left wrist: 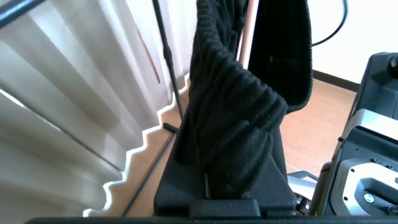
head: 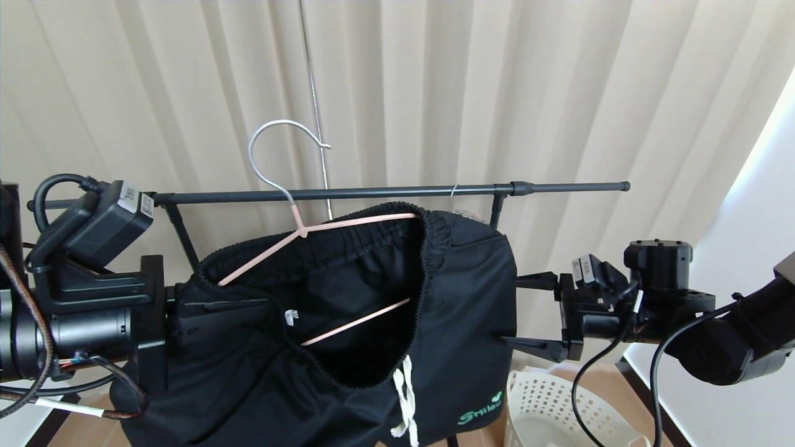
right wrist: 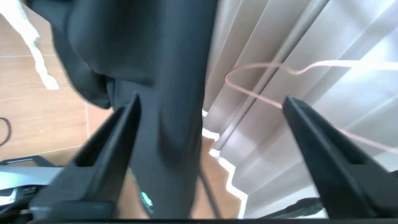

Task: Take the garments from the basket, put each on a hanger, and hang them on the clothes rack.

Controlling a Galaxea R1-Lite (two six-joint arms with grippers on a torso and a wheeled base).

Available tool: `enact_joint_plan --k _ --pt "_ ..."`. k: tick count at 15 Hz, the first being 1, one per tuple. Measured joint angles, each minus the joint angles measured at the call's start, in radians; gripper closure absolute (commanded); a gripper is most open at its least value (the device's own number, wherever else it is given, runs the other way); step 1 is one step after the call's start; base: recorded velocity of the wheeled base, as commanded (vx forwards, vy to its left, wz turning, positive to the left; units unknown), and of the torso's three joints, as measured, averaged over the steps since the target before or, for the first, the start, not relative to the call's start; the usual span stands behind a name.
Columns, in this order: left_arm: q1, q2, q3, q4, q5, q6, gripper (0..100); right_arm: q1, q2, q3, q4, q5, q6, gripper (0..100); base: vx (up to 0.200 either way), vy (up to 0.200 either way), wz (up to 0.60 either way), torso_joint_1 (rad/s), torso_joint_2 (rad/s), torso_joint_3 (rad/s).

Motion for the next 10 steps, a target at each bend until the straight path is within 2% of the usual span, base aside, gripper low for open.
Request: enact_joint_plan --k 2,5,8,10 --pt "0.012 0.016 0.03 0.0 0.016 0.007 100 -0.002 -0.057 0.013 -0.01 0.0 0.003 0 0.0 0.0 0.0 0.0 0.0 0.0" --pt "-0.015 0.077 0.062 0.001 0.133 0.023 100 -0.005 -0.151 0.029 -0.007 -0.006 0.009 0 0.0 0.0 0.0 0.0 0.0 0.0" --pt "-0.06 0.152 0.066 -0.005 0.186 0.028 100 -0.003 -0.216 0.044 -0.004 -0.051 0.009 0 0.0 0.0 0.0 0.0 0.0 0.0" --pt "-0.079 0.21 0.066 -0.042 0.254 0.029 100 0.0 -0.236 0.048 -0.006 -0.077 0.009 0 0.0 0.0 0.0 0.0 0.0 0.0"
